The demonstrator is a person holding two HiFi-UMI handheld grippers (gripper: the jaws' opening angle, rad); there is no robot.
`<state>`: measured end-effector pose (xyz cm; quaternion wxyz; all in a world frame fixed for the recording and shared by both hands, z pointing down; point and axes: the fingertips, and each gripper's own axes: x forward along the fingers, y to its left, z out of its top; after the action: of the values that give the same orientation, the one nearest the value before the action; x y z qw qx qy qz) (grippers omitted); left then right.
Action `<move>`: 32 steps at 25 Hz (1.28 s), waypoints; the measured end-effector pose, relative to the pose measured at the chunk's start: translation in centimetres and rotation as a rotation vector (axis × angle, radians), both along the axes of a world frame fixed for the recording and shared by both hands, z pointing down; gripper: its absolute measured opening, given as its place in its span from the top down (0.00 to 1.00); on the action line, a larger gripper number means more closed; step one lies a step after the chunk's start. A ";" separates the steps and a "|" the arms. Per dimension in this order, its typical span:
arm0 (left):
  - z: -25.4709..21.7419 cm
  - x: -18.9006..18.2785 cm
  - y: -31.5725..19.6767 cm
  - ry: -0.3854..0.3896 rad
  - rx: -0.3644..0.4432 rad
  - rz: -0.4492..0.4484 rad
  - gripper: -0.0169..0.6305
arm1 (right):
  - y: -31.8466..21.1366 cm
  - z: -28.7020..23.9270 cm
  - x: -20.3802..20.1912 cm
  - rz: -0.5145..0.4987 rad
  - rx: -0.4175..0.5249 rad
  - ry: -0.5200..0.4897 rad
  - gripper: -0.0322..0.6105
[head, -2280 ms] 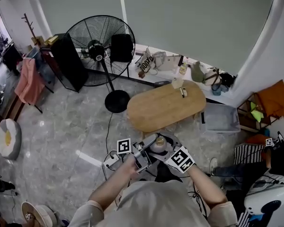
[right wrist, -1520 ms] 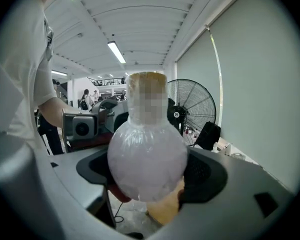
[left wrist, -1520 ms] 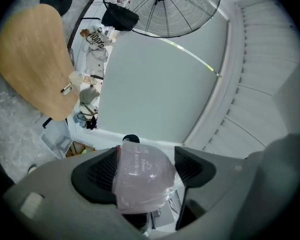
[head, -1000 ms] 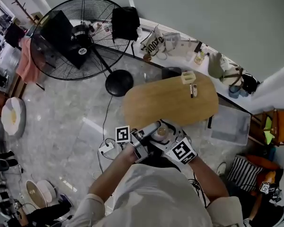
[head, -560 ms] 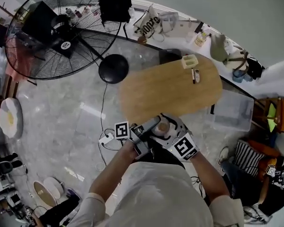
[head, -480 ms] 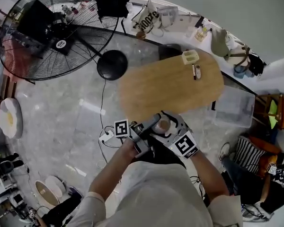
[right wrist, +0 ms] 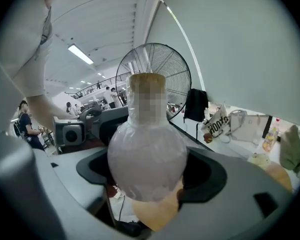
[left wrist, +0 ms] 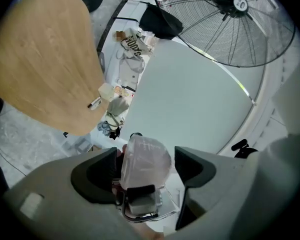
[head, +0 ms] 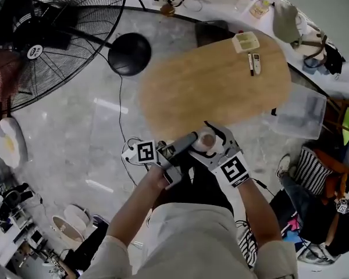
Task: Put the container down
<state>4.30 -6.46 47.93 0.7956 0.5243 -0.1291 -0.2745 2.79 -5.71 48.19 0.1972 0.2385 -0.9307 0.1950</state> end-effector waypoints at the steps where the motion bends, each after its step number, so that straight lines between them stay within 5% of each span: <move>1: 1.2 -0.3 -0.2 -0.002 -0.010 -0.002 0.42 | -0.3 1.3 -0.1 0.003 -0.010 0.004 0.33; 15: 18.7 -6.0 -1.4 -0.070 -0.135 -0.066 0.42 | -3.9 20.9 -2.8 0.072 -0.122 0.024 0.33; 32: 32.0 -10.3 2.9 -0.121 -0.185 -0.126 0.42 | -3.5 38.7 -3.0 0.129 -0.143 0.183 0.33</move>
<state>-5.97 -3.61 79.96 0.8125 0.4551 -0.2345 -0.2787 -0.16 -9.18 86.85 0.2849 0.3000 -0.8752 0.2506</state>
